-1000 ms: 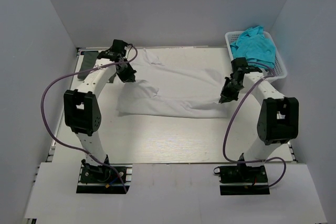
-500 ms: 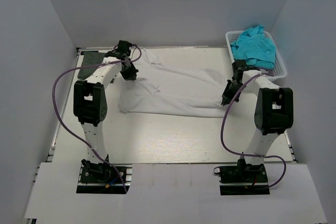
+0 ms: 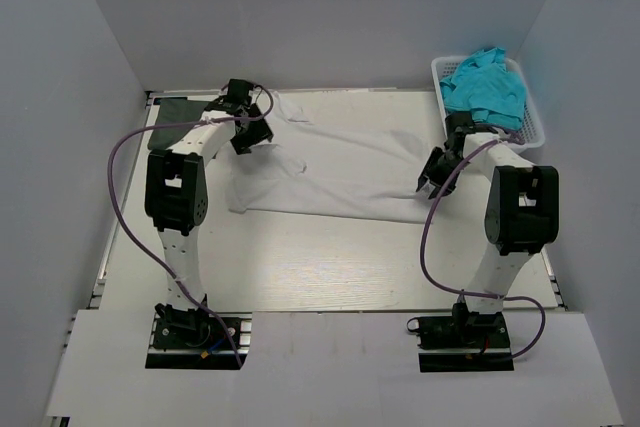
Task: Fold and stack the t-shirts
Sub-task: Fold the flattened tshirt in 1/3 of the way
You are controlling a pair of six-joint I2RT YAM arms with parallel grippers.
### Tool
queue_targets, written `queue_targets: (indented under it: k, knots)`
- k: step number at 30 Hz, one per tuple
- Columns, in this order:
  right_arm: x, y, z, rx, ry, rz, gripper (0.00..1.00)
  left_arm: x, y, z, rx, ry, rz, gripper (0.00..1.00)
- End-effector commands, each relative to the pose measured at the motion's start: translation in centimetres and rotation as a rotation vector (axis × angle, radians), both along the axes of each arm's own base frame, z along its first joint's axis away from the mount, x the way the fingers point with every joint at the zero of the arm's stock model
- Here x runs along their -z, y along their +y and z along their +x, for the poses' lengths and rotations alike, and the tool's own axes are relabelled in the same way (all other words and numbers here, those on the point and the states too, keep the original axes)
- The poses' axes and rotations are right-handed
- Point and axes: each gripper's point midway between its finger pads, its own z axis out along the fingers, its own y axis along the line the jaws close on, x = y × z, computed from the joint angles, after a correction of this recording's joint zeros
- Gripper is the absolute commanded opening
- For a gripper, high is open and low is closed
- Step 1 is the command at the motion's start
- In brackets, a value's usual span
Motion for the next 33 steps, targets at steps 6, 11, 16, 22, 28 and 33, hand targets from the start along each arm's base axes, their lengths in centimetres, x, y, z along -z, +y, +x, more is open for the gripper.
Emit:
queue_targets:
  k: [6, 11, 16, 22, 28, 33]
  knots:
    - [-6.1, 0.6, 4.3, -0.031, -0.294, 0.041, 0.90, -6.9, 1.2, 1.2, -0.045, -0.141, 0.026, 1.00]
    - [-8.1, 3.1, 1.7, -0.085, -0.396, 0.137, 0.90, -8.4, 0.8, -3.1, -0.002, -0.146, -0.036, 1.00]
    - [-7.7, 5.9, 0.7, -0.177, -0.435, 0.168, 0.90, -5.5, -1.2, -7.6, 0.063, -0.071, -0.121, 1.00]
    - [-4.2, 7.5, 1.0, -0.236, -0.371, 0.104, 0.90, -0.1, -1.6, -11.5, 0.088, 0.045, -0.166, 1.00]
    - [0.8, 7.6, -0.8, -0.155, -0.205, 0.113, 0.90, 3.9, 0.7, -14.3, 0.027, 0.214, -0.098, 1.00]
    - [3.1, 5.8, -3.7, -0.085, -0.147, 0.061, 0.90, 5.1, 1.8, -17.5, 0.003, 0.252, -0.070, 1.00]
